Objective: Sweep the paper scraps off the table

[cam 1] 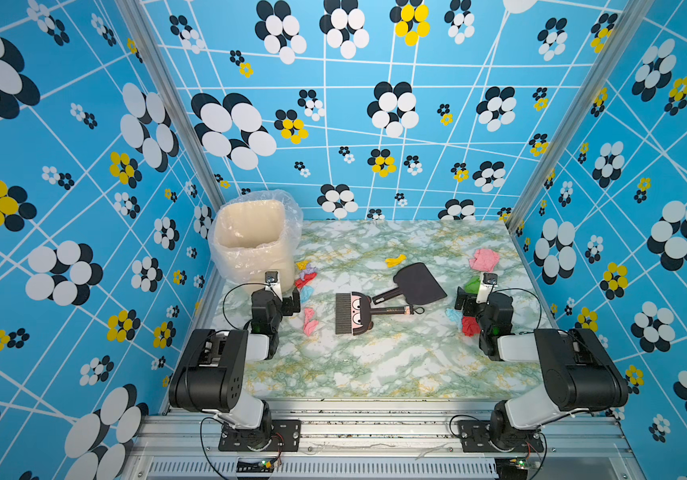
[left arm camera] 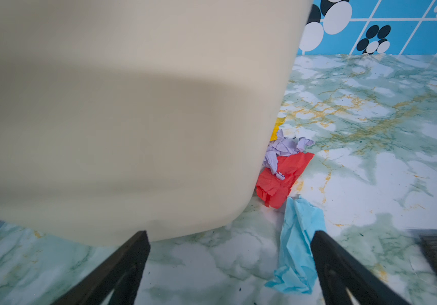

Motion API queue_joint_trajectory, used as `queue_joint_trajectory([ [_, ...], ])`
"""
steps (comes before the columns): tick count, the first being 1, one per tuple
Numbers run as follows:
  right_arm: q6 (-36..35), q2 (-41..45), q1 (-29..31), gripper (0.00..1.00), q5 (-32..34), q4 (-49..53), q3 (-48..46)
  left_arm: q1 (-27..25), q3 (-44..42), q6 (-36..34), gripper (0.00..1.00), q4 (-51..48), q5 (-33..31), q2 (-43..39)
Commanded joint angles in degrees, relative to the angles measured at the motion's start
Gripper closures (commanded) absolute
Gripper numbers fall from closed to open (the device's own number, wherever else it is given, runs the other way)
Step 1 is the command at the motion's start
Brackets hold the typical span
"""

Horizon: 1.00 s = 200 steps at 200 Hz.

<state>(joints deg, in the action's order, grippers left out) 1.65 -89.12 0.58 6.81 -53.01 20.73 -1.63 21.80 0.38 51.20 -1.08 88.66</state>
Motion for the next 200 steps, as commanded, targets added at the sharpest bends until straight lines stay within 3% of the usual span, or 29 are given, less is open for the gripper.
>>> queue_joint_trajectory([
  [1,-0.5,-0.2,0.1,0.01,0.1,-0.8,1.0,-0.1,0.5,-0.3,0.01,0.1,-0.6,-0.2],
  [200,-0.6,-0.2,0.1,0.01,0.0,-0.8,1.0,0.4,0.6,0.1,0.01,-0.1,0.8,-0.2],
])
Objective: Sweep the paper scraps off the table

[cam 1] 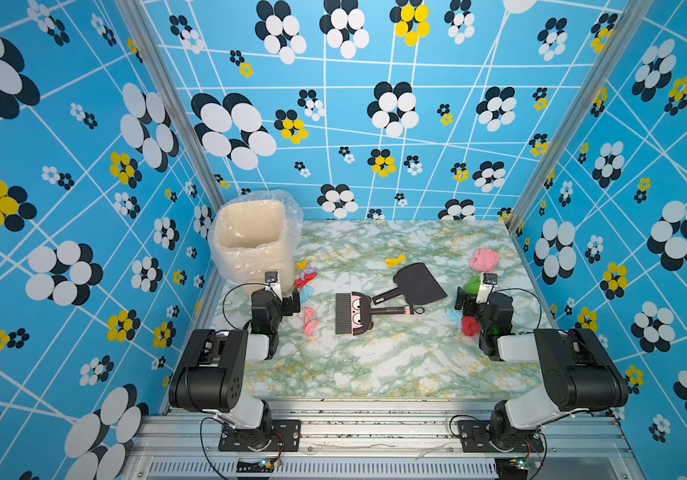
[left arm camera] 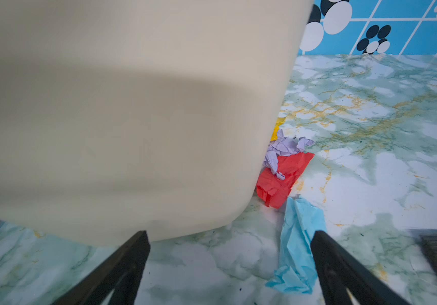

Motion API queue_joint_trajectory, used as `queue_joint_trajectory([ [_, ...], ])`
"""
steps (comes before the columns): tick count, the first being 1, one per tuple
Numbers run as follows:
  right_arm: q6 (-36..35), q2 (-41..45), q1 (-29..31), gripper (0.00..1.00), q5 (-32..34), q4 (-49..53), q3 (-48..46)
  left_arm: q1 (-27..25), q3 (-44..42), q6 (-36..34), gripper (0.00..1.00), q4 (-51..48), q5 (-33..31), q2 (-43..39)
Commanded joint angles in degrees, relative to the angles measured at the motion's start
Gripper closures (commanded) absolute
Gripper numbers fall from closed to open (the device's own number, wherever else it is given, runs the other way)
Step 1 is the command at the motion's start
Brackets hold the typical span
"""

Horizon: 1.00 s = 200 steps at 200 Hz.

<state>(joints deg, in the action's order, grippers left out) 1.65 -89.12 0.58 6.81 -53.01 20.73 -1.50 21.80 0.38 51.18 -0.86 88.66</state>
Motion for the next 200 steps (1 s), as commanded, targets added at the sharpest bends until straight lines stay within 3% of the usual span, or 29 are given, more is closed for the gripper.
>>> queue_joint_trajectory([
  [1,-0.5,-0.2,0.1,0.01,0.0,-0.8,1.0,0.3,0.6,0.1,0.01,-0.1,0.6,-0.2],
  [42,-0.5,-0.1,0.1,0.01,0.0,-0.8,1.0,0.4,0.5,-0.6,0.01,0.0,2.7,-0.3],
  [115,-1.6,0.5,0.0,0.01,-3.9,0.2,1.2,1.0,-0.8,-3.6,0.01,-1.0,13.1,-4.4],
  [147,-1.6,5.4,-0.1,0.01,-4.0,12.4,5.6,0.8,-1.6,-5.5,0.01,-2.1,17.4,-6.9],
  [200,-2.8,14.9,-0.1,0.01,-11.5,35.7,15.9,-5.4,2.2,-11.8,0.01,-18.7,15.4,-18.2],
])
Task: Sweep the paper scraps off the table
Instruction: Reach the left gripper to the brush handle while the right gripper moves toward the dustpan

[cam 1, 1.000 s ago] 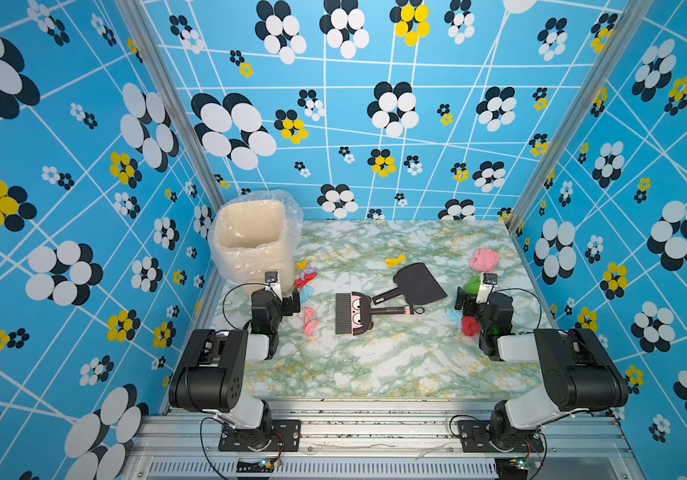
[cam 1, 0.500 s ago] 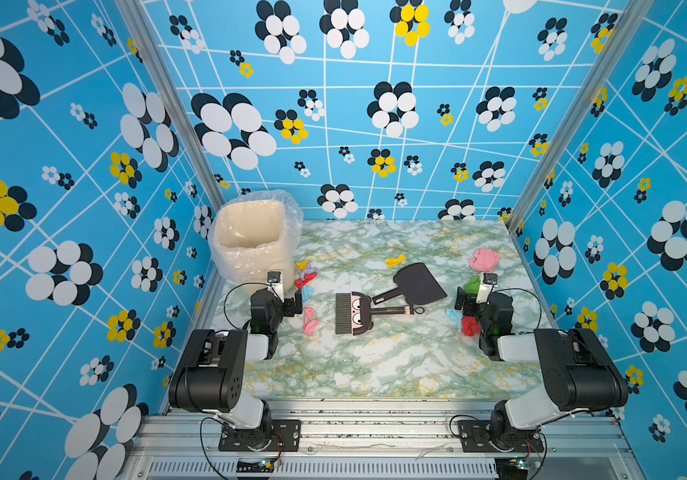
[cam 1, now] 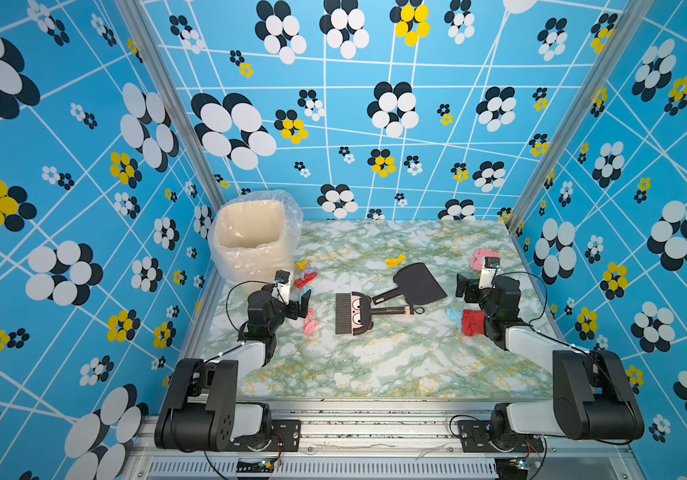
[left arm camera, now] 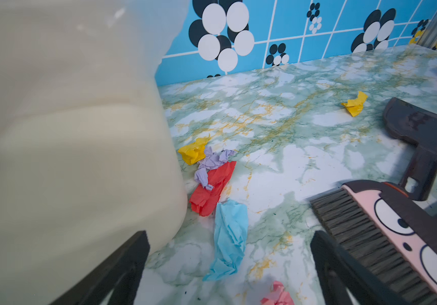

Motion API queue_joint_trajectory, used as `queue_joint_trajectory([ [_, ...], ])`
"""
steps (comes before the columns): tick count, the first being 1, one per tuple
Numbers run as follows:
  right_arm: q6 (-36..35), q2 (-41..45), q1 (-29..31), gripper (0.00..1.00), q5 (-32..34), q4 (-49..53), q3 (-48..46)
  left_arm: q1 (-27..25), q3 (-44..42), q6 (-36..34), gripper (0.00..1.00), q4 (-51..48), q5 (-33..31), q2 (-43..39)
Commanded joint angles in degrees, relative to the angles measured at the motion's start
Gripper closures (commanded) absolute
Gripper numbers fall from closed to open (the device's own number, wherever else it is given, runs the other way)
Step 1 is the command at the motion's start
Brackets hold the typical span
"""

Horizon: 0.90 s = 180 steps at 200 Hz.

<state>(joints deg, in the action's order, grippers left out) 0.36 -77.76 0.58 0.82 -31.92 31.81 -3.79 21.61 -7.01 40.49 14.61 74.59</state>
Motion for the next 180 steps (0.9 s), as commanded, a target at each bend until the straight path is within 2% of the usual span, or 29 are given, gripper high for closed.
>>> queue_joint_trajectory([
  [1,-1.6,3.7,-0.1,0.01,-5.7,15.1,5.1,-3.3,2.5,-4.6,0.01,-8.2,-0.1,-4.2],
  [43,-6.3,6.2,0.0,0.01,-16.5,35.6,15.6,-12.2,6.2,-12.5,0.01,-23.0,-2.7,-8.6],
  [82,-8.9,6.7,0.0,0.01,-21.7,49.5,21.1,-19.7,9.7,-16.0,0.01,-28.2,0.6,-9.9],
  [117,-7.9,9.1,0.0,0.01,-28.6,49.8,20.0,-25.1,14.2,-20.2,0.01,-30.8,3.9,-5.6],
  [133,-7.3,9.9,0.1,0.01,-31.6,49.2,19.3,-27.6,17.2,-24.7,0.01,-33.6,5.3,-2.3],
  [168,-4.9,10.5,0.5,0.01,-33.7,47.7,18.2,-31.3,27.9,-29.8,0.01,-41.9,6.0,6.7],
  [180,-4.6,10.5,0.6,0.01,-33.5,47.5,17.6,-32.7,31.8,-33.5,0.01,-45.1,5.3,10.0],
])
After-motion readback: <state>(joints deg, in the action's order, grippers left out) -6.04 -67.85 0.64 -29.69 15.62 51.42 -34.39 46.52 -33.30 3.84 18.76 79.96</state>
